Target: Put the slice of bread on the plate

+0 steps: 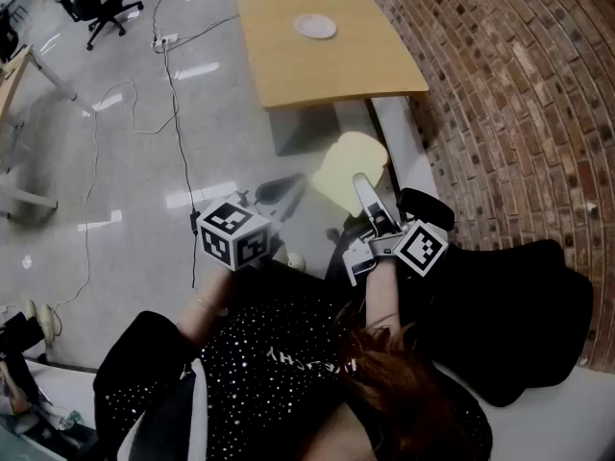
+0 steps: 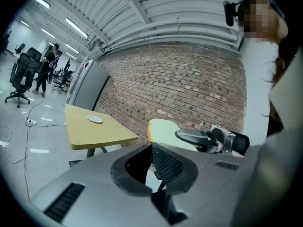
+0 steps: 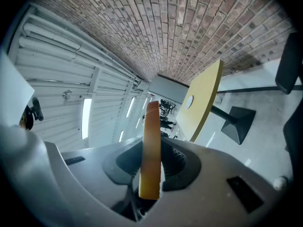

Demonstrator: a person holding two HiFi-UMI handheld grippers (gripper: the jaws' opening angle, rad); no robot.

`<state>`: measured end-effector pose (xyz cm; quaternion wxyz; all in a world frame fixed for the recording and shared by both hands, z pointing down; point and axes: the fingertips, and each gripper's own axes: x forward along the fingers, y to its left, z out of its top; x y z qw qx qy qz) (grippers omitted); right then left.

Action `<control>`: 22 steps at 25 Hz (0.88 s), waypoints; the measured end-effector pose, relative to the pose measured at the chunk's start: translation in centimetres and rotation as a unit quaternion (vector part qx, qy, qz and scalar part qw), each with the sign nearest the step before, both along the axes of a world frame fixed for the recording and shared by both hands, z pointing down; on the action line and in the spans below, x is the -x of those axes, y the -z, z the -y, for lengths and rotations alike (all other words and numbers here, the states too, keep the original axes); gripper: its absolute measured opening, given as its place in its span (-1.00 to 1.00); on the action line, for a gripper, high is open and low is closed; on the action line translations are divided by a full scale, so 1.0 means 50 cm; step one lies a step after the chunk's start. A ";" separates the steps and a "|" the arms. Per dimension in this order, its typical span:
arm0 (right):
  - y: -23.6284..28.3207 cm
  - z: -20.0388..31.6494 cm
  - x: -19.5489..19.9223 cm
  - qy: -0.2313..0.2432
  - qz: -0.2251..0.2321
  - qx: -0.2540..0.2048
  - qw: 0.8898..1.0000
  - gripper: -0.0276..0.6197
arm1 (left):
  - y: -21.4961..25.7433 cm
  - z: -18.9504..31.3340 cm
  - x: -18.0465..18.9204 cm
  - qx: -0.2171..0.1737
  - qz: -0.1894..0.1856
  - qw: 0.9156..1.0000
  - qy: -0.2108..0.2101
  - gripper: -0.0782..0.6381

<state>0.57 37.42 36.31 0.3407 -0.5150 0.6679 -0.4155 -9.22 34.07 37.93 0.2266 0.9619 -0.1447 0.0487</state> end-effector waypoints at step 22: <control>-0.020 0.015 -0.070 -0.008 0.031 -0.005 0.999 -0.62 | -0.009 0.023 -0.070 -0.016 0.008 1.000 -0.001 -0.76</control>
